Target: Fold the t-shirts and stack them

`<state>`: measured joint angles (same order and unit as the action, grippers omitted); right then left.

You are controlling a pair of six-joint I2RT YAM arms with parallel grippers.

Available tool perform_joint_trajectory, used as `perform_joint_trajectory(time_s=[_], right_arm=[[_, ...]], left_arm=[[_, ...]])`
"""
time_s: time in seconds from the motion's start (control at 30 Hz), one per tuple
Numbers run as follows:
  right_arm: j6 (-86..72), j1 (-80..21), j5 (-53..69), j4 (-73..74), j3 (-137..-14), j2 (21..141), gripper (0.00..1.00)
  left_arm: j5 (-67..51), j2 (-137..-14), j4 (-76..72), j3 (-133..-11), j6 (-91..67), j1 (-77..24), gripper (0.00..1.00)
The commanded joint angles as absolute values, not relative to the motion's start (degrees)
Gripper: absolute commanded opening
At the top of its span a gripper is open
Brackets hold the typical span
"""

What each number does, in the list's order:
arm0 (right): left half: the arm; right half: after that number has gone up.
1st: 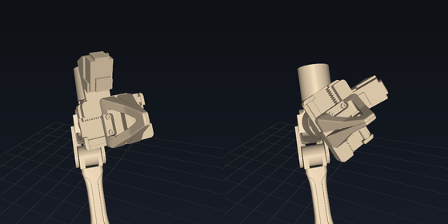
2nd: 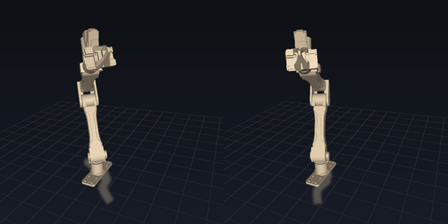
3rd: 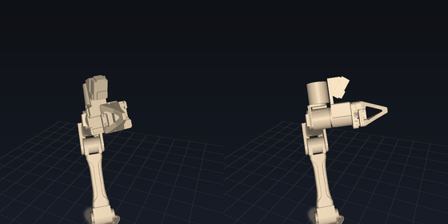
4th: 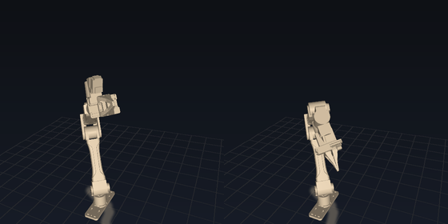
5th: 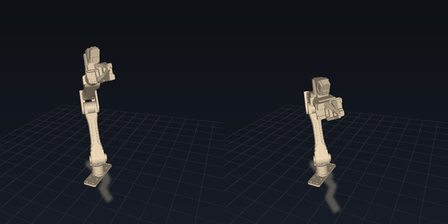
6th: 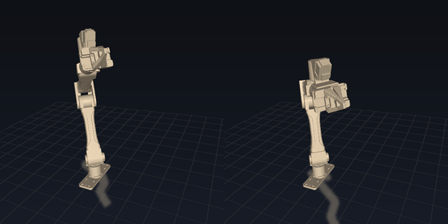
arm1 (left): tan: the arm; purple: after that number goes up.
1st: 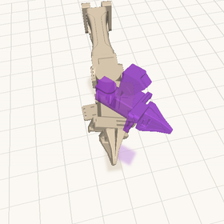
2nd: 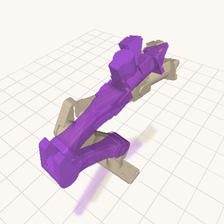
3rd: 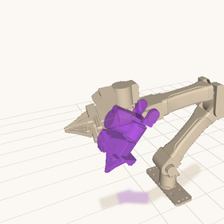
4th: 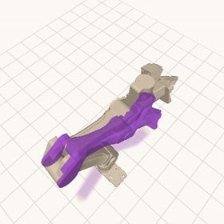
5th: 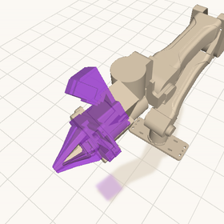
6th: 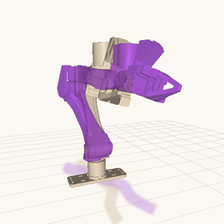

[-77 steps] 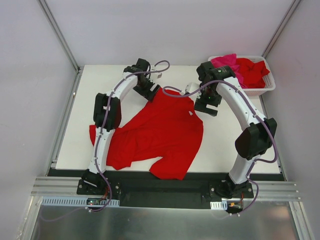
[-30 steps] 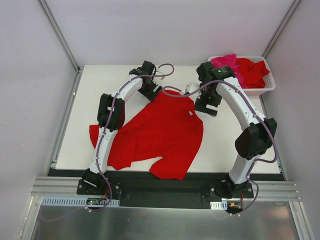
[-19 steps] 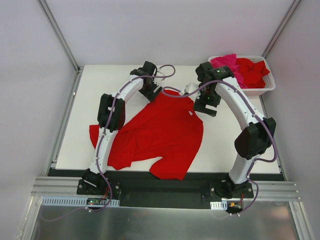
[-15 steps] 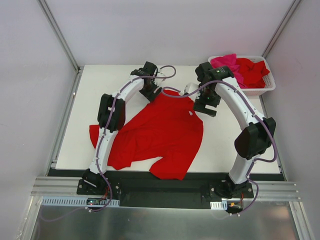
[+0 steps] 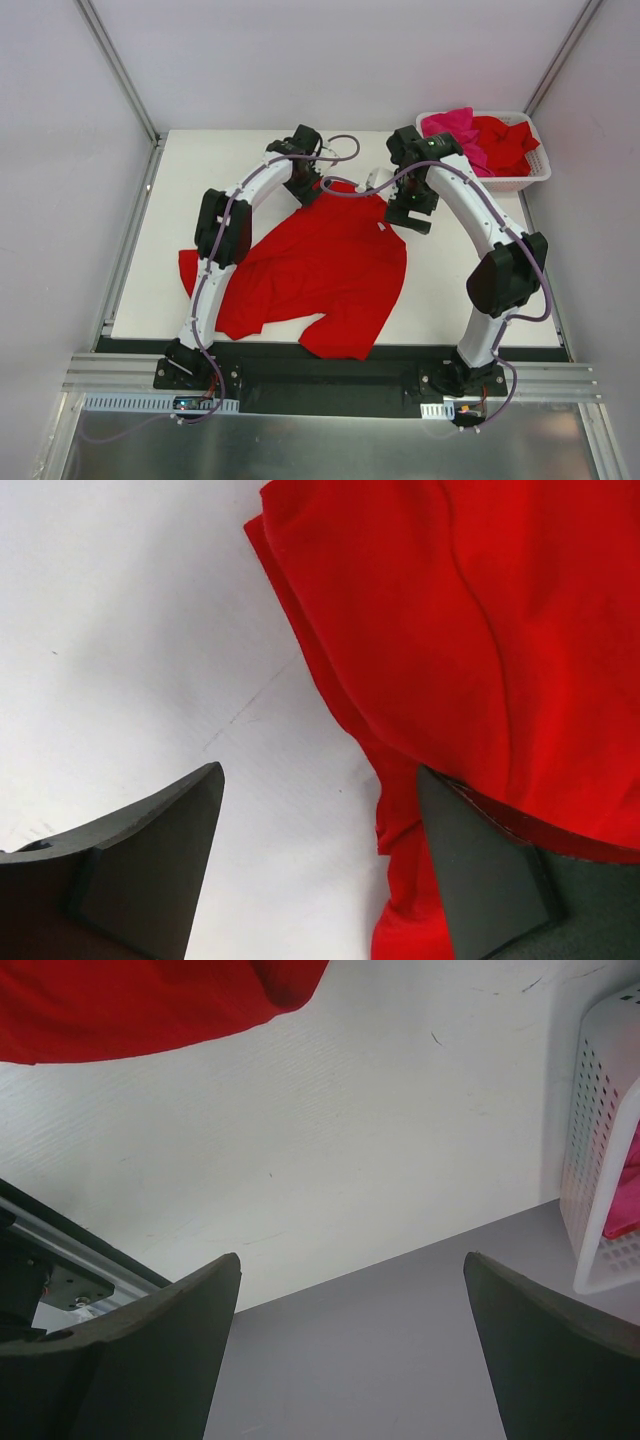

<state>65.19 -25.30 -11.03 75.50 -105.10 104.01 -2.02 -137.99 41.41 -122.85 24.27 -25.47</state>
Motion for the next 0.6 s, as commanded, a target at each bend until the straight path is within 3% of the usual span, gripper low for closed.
perform_joint_trajectory(time_s=[0.0,0.57], right_arm=[[65.0,-25.9,-11.8,82.1,-105.9,104.2,0.96],[65.0,-26.3,-12.2,82.6,-104.1,103.3,0.96]], left_arm=[[-0.4,-132.5,42.4,-122.7,25.3,-26.3,0.78],[-4.2,-135.1,42.4,-122.3,22.1,-26.6,0.78]])
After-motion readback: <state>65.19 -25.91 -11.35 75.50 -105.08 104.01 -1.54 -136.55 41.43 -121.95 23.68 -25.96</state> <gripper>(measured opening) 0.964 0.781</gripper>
